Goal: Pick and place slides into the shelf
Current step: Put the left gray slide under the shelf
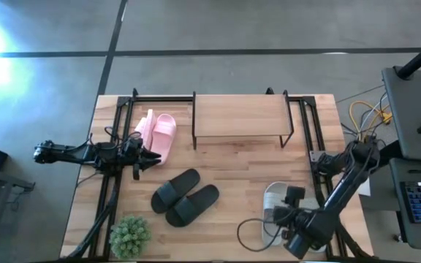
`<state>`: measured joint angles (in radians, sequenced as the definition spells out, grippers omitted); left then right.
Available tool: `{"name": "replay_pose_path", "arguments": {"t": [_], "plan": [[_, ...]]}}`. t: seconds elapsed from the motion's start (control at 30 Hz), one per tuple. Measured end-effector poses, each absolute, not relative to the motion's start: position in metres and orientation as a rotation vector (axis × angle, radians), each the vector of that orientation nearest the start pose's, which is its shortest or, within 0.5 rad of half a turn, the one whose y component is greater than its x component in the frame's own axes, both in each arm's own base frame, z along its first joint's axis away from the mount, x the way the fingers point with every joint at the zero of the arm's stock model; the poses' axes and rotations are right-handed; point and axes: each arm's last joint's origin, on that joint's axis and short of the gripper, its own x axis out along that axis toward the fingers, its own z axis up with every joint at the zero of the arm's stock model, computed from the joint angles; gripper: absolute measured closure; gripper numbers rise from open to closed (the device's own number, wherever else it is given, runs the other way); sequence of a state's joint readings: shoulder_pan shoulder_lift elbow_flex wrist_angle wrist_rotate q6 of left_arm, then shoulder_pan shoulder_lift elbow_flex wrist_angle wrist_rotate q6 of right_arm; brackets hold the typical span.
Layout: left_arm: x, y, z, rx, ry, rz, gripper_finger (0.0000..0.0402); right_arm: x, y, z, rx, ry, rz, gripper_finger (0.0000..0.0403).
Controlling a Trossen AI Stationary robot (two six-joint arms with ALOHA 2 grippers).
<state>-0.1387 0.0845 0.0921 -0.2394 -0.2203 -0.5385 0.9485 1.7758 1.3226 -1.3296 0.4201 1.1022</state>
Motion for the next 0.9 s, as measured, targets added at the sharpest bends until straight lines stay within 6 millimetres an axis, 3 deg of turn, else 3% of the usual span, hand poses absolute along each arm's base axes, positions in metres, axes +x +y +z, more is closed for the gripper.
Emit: {"name": "replay_pose_path", "arguments": {"t": [0.43, 0.9], "plan": [[0.095, -0.007, 0.166, -0.495, 0.200, 0.140, 0.0293, 0.192, 0.250, 0.179, -0.223, 1.324, -0.478, 0.0209], [0.095, -0.007, 0.167, -0.498, 0.184, 0.136, 0.0293, 0.197, 0.237, 0.135, -0.441, 1.394, -0.676, 0.0209]]}}
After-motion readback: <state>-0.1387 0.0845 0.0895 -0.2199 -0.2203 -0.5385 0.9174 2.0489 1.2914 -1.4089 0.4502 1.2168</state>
